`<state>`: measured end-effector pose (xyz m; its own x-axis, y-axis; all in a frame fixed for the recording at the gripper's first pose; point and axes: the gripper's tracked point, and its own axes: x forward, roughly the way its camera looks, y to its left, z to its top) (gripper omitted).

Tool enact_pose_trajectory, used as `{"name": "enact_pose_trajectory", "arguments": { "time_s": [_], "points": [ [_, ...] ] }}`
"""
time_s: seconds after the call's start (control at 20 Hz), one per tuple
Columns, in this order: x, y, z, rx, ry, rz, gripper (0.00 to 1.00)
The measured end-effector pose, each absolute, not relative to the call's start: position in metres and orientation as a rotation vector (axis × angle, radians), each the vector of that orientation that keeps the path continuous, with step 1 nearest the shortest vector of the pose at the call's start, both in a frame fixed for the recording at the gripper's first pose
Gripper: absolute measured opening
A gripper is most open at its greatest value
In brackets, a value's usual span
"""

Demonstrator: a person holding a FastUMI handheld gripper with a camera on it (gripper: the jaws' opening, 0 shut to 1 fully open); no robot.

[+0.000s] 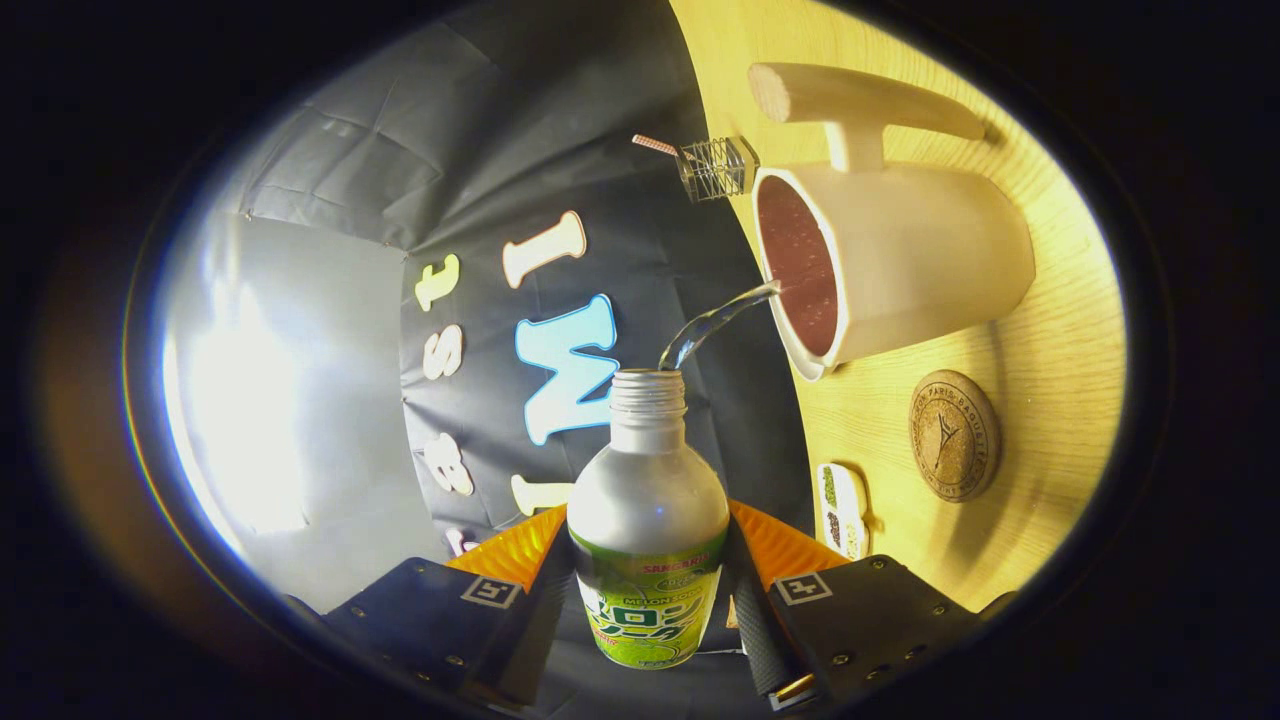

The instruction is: Take the bottle from table, then pour the juice into the cup, finally place the bottle on the coaster

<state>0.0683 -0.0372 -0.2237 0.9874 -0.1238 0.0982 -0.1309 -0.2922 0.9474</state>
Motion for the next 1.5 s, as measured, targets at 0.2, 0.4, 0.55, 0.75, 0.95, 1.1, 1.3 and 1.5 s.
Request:
{"name": "enact_pose_trajectory", "arguments": {
  "time_s": [0.2,0.4,0.55,0.75,0.95,1.1,1.3,1.5],
  "points": [
    [0.069,-0.036,-0.215,1.878,-0.199,0.014,0.77],
    [0.071,-0.036,-0.213,1.909,-0.214,0.015,0.77],
    [0.07,-0.035,-0.211,1.931,-0.219,0.018,0.77],
    [0.069,-0.034,-0.203,1.943,-0.235,0.029,0.77],
    [0.069,-0.034,-0.201,1.952,-0.247,0.039,0.77],
    [0.069,-0.035,-0.199,1.967,-0.259,0.041,0.77],
    [0.069,-0.038,-0.198,1.971,-0.268,0.035,0.77],
    [0.068,-0.043,-0.198,2.0,-0.296,0.023,0.77]
  ]
}}
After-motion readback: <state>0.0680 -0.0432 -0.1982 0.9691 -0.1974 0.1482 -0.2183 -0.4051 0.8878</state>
